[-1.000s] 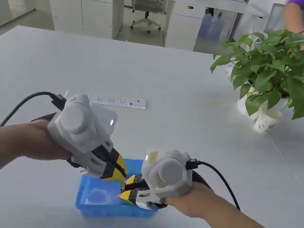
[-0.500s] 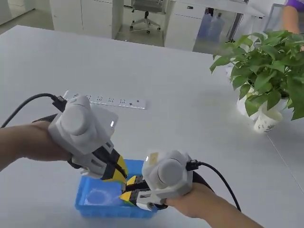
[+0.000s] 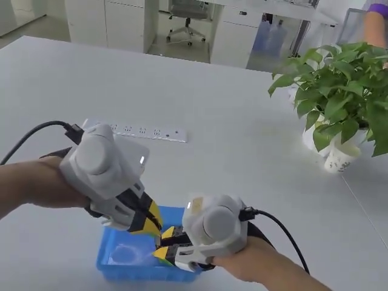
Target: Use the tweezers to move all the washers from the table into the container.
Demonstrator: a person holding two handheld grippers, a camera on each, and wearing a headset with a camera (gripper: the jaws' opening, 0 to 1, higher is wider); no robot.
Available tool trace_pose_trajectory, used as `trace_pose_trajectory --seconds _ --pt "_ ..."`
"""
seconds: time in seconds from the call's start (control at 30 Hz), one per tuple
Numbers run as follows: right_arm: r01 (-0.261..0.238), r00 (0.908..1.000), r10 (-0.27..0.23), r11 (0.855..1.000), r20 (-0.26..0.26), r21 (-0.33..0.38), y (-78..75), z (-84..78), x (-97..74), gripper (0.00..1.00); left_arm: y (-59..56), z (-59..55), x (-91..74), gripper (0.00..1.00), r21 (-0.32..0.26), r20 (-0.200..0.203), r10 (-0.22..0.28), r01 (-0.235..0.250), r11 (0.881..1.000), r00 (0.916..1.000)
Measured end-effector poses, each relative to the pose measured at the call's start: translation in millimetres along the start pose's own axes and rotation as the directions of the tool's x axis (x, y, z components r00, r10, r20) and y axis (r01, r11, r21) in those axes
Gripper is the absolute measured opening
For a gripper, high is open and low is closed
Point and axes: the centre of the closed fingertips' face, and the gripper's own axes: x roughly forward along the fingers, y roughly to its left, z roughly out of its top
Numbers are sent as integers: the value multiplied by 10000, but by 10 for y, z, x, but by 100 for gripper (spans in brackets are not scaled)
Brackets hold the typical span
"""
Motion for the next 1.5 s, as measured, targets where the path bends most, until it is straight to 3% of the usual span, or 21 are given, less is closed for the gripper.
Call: trace_pose_trajectory --seconds 1.07,1.5 --pt "420 9960 -384 9982 810 -437 231 445 -224 10 -251 227 -445 6 180 86 378 -380 9991 9992" --pt "86 9969 -45 9987 785 -509 512 459 -210 10 -502 200 -475 6 -9 -84 257 -257 9997 9996"
